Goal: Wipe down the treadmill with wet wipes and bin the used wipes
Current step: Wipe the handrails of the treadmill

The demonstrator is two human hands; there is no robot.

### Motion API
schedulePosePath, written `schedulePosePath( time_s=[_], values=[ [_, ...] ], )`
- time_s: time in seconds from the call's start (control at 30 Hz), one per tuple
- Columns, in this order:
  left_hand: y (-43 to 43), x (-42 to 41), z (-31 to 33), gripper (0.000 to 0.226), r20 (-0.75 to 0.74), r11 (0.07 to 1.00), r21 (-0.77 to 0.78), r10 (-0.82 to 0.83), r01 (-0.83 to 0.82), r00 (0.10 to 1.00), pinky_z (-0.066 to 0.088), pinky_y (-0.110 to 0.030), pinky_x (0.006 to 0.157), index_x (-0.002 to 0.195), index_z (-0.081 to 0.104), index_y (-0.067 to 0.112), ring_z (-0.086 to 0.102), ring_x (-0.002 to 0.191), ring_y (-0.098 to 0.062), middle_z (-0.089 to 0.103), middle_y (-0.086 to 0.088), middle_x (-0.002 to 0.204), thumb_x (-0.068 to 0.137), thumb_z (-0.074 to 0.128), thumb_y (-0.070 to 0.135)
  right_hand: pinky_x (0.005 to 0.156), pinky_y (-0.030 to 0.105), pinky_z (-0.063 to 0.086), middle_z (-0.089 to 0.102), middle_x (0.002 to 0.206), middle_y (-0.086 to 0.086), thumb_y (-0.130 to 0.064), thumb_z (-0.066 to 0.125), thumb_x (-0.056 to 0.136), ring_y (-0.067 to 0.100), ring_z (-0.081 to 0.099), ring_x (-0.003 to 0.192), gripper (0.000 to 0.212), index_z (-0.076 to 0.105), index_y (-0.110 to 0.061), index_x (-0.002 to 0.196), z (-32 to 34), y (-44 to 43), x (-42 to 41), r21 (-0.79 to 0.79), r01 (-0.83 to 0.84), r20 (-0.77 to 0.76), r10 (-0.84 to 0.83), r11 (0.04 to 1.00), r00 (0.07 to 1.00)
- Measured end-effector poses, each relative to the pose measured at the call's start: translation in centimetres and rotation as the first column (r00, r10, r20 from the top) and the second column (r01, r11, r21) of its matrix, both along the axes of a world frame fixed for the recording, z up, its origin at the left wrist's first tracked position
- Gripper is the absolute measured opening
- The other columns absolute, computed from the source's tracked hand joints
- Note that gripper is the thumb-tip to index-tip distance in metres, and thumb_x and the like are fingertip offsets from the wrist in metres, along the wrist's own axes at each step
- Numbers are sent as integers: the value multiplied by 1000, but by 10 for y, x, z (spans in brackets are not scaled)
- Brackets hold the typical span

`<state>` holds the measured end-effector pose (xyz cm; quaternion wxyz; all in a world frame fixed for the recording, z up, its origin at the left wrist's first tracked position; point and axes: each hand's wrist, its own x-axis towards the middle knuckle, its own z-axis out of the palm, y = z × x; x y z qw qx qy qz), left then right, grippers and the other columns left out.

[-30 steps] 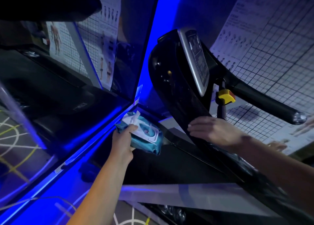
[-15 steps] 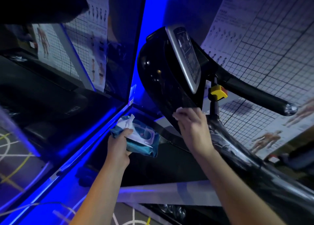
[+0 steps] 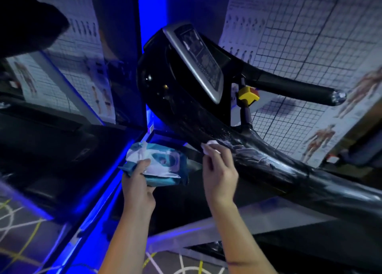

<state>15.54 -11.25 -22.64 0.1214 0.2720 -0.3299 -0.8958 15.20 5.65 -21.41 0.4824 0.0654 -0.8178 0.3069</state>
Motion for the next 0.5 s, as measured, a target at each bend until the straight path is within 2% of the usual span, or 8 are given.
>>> schedulePosePath(
  time_s=[0.07,0.2,0.3,0.4,0.5],
  values=[
    [0,-1,1,51,-8,1000,-13,4,-4,1000,61,-32,56,138,66,19,75,99,-24,76,-7,125,91,67,1,81,23,56,70,115,-2,2,67,90,9,67,104,23,77,-12,105,-1,-1,-10,-34,7,23,-6,999,1000],
    [2,-1,3,52,-29,999,-44,18,-19,999,64,-38,68,139,66,20,75,110,-27,76,-6,126,90,69,2,91,22,53,68,116,3,6,68,88,9,64,108,23,77,-8,104,-7,27,-3,-120,94,-2,-95,988,995],
    [8,3,5,53,-70,997,-65,43,-47,997,63,-44,80,141,63,21,75,112,-26,76,-3,126,92,69,2,88,37,55,70,109,3,4,70,88,17,65,100,18,77,-8,100,-12,47,4,-127,171,-47,-178,977,983],
    [13,5,9,54,-113,996,-48,75,-81,991,61,-47,87,142,62,23,76,109,-21,77,1,124,93,69,2,78,45,53,68,92,6,2,75,82,20,53,86,16,77,-9,93,-4,53,0,-188,287,-79,-306,939,949],
    [13,7,13,52,-134,993,-50,95,-102,986,60,-48,92,140,63,23,77,106,-19,78,3,121,93,69,1,77,36,51,66,93,6,1,72,81,19,50,89,15,77,-8,92,16,34,-2,-192,230,-138,-258,954,956]
  ],
)
